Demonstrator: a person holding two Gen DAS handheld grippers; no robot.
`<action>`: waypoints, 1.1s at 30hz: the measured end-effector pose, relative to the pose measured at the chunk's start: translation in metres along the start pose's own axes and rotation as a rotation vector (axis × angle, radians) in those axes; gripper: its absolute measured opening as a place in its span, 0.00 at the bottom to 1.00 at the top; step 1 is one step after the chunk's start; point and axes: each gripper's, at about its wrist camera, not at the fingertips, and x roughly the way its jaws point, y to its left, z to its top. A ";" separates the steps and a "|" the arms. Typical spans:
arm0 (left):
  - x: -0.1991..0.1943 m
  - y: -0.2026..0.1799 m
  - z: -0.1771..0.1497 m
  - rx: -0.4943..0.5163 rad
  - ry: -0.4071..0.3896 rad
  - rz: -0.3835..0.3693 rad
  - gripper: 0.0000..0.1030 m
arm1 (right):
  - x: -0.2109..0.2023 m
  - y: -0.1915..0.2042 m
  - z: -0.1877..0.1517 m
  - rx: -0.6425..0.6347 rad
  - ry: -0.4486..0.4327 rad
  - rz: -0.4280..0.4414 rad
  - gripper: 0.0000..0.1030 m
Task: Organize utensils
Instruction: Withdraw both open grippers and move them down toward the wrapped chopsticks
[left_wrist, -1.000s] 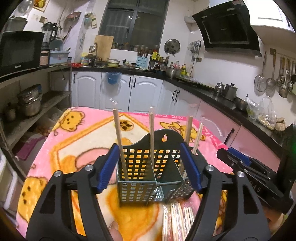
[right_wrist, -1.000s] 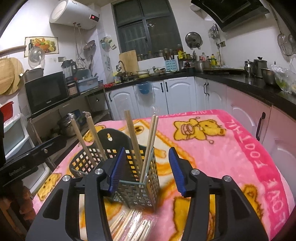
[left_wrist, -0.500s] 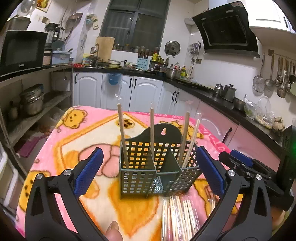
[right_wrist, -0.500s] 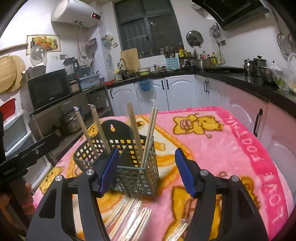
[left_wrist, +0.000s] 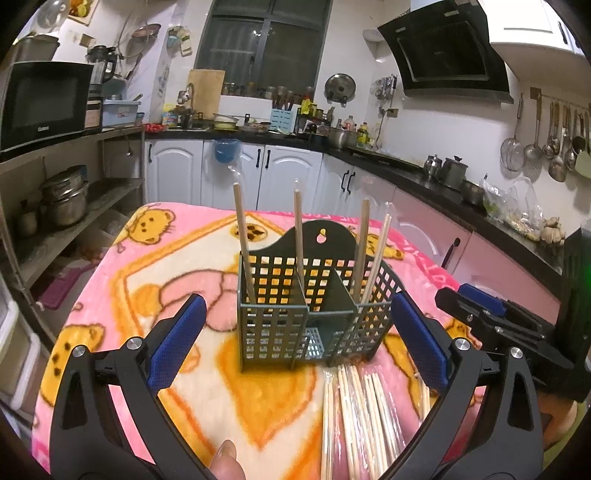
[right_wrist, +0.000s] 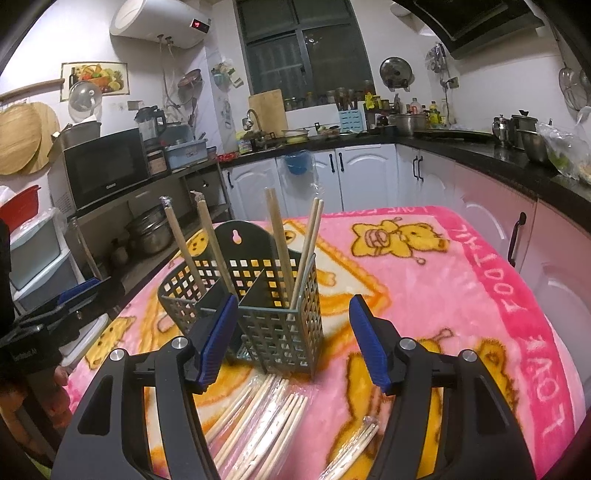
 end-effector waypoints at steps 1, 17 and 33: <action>-0.001 0.000 -0.002 0.004 0.002 0.001 0.90 | -0.001 0.000 -0.001 0.000 0.001 0.001 0.59; -0.007 -0.002 -0.022 0.024 0.047 0.034 0.90 | -0.008 -0.003 -0.015 -0.008 0.044 0.020 0.59; 0.017 -0.001 -0.057 0.054 0.189 0.054 0.89 | 0.016 -0.013 -0.047 -0.001 0.222 0.040 0.46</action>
